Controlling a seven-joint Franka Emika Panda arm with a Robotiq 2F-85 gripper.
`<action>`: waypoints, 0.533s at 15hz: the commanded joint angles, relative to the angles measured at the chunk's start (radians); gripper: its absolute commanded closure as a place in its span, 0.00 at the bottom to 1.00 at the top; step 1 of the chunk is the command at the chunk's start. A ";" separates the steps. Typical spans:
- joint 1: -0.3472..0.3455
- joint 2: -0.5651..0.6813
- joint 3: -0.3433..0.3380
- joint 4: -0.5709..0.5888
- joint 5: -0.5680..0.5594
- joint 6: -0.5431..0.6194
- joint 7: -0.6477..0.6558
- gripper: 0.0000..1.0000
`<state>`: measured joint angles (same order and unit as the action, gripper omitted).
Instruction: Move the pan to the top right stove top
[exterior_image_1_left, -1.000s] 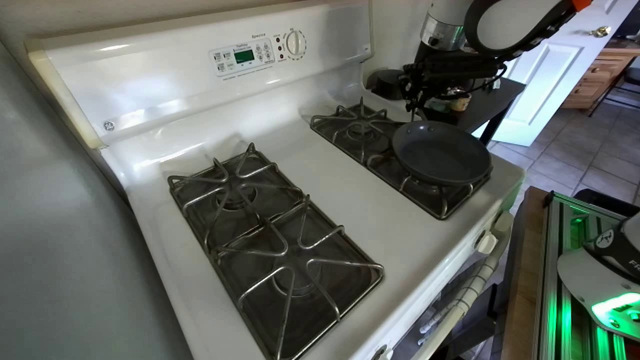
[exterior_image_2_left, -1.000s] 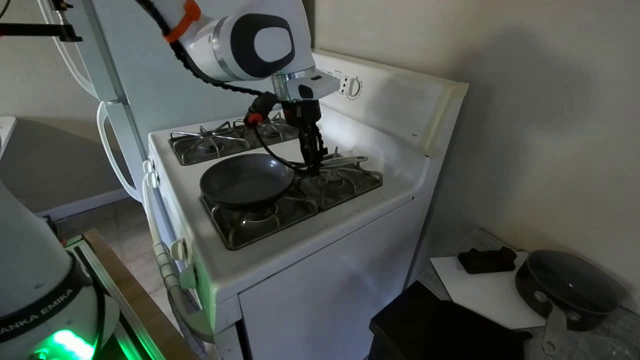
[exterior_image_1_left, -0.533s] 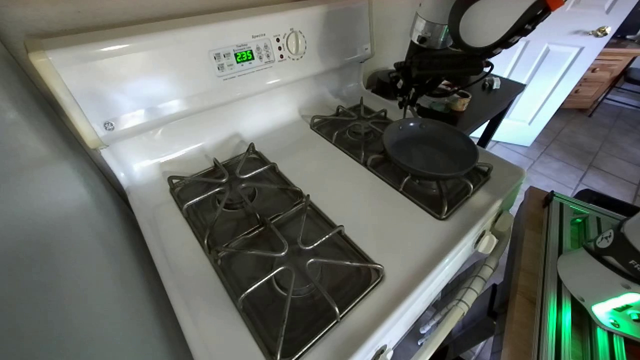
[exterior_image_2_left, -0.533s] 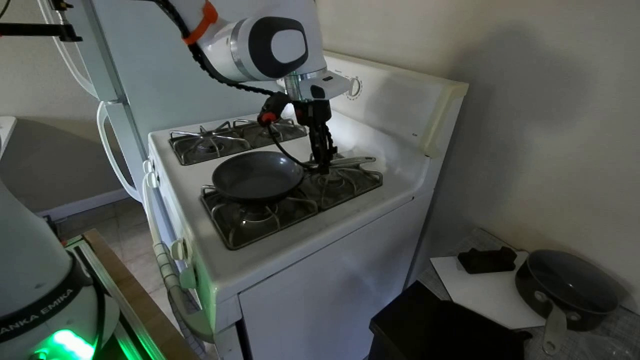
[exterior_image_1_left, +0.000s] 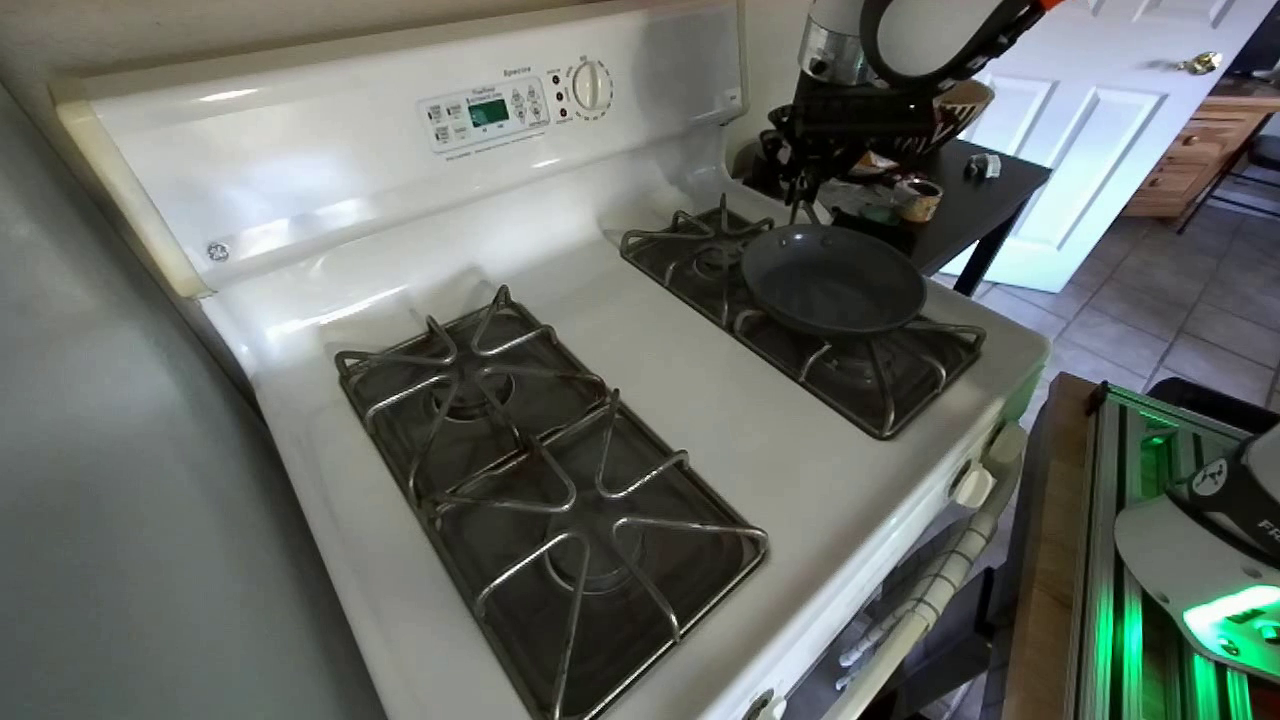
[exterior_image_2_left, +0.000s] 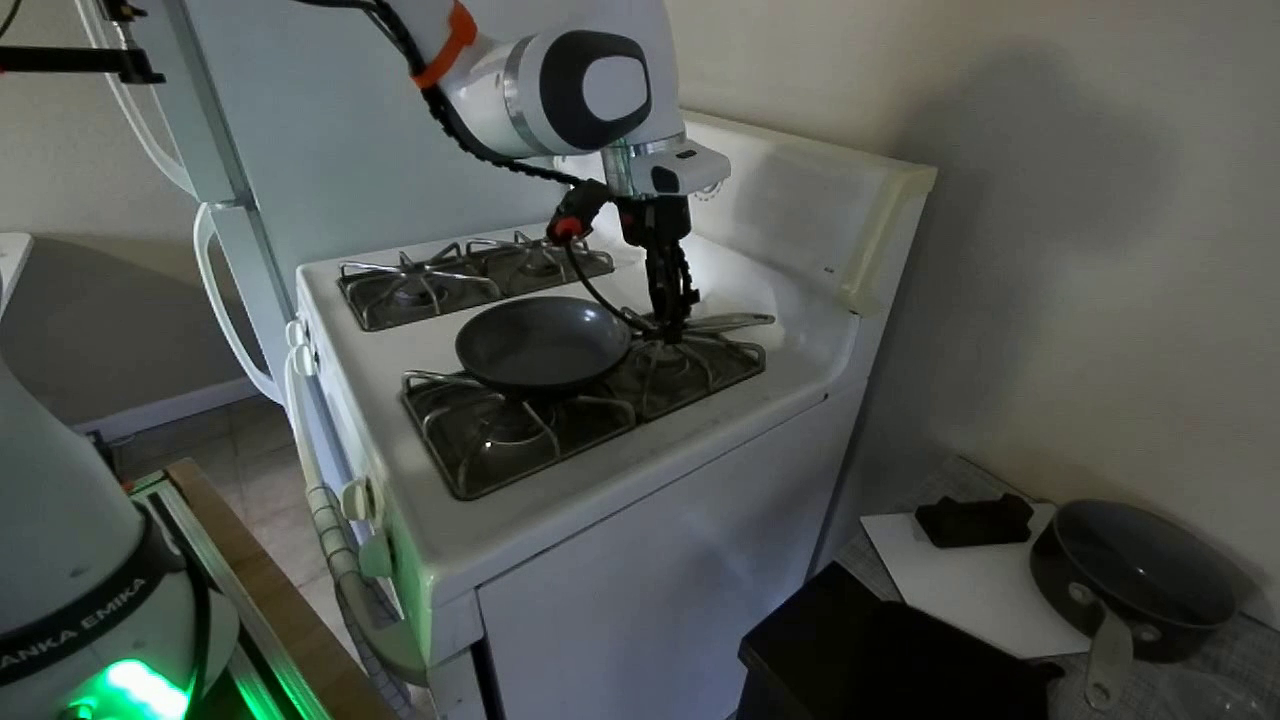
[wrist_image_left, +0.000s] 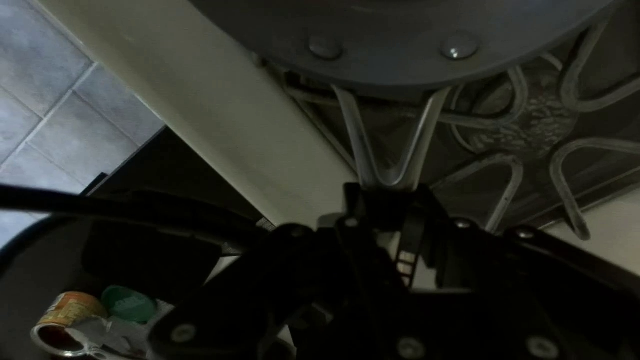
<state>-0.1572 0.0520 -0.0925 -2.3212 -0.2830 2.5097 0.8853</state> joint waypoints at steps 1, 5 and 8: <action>0.025 0.045 -0.023 0.077 0.036 -0.018 0.062 0.95; 0.040 0.091 -0.039 0.134 0.041 -0.015 0.089 0.95; 0.052 0.127 -0.052 0.170 0.039 -0.012 0.101 0.95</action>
<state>-0.1388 0.1323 -0.1169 -2.2066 -0.2438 2.5084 0.9013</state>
